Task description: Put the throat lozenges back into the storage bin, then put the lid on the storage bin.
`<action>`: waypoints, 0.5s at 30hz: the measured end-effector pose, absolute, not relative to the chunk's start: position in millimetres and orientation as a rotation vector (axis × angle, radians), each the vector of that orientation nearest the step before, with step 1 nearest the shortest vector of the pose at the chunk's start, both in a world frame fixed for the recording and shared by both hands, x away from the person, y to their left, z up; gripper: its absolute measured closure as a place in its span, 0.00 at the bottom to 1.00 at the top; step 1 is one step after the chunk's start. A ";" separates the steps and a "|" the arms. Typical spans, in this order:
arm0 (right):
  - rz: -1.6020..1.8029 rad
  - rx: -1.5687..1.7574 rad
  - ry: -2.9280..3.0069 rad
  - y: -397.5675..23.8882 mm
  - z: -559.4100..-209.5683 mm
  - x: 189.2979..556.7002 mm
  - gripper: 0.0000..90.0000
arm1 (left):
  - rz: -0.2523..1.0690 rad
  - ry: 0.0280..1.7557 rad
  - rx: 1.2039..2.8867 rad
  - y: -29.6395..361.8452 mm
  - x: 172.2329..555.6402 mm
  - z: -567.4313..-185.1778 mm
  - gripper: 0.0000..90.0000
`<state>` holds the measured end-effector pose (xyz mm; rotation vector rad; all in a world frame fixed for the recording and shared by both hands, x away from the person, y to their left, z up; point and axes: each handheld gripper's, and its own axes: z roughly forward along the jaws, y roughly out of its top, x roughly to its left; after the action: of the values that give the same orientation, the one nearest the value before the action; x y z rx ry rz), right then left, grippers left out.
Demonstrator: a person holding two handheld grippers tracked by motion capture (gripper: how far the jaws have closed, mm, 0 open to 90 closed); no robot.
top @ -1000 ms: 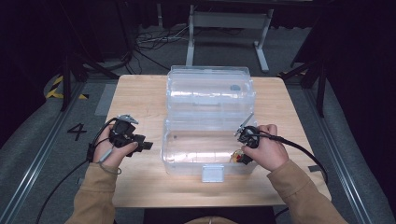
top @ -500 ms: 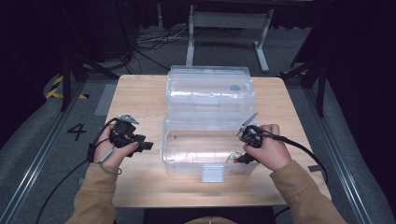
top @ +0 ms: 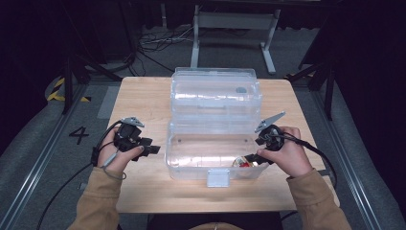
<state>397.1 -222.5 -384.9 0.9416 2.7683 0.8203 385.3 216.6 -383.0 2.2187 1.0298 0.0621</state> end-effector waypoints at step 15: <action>0.991 0.910 2.692 -244.7 -357.8 394.4 0.34 | 0.053 0.981 2.208 211.9 378.2 -375.7 0.56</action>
<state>394.4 -244.7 -357.8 0.9105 2.6923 0.9914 378.2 211.9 -375.7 2.2082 0.9811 0.0532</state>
